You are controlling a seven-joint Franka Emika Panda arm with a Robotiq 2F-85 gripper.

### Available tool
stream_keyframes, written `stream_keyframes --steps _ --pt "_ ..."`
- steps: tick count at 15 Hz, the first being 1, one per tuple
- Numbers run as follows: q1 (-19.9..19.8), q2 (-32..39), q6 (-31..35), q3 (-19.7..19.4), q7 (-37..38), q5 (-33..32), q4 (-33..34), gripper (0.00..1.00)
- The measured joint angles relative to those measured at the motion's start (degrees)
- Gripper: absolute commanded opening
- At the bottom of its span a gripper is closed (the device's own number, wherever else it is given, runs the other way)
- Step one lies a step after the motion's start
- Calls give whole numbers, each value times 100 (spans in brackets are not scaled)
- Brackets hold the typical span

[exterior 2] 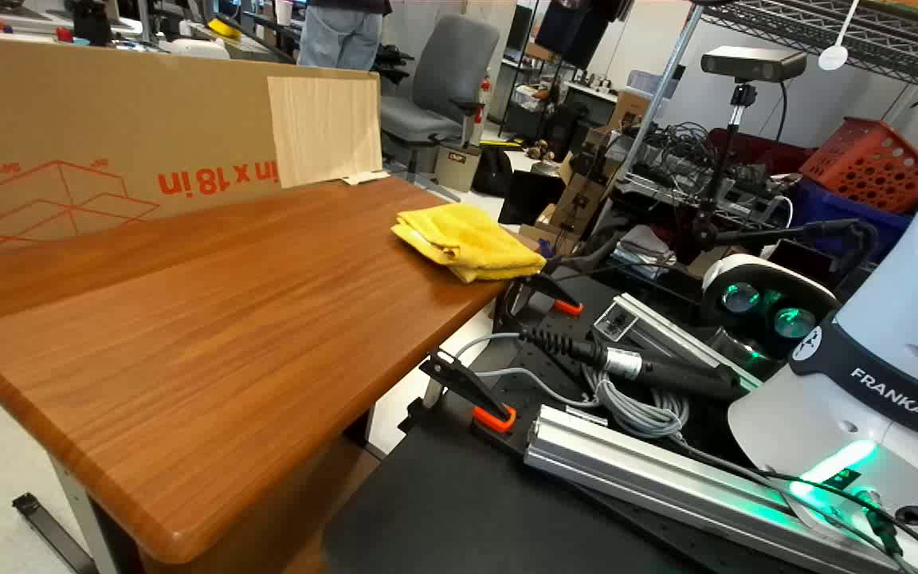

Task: Use the towel to wipe the desk

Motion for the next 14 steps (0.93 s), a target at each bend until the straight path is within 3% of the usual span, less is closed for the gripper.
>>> stream_keyframes --steps 9,12,14 --pt "-45 20 -9 -9 6 -6 2 100" --pt "-422 187 15 -186 51 -99 36 100" --pt "-810 496 392 -544 31 -92 54 100"
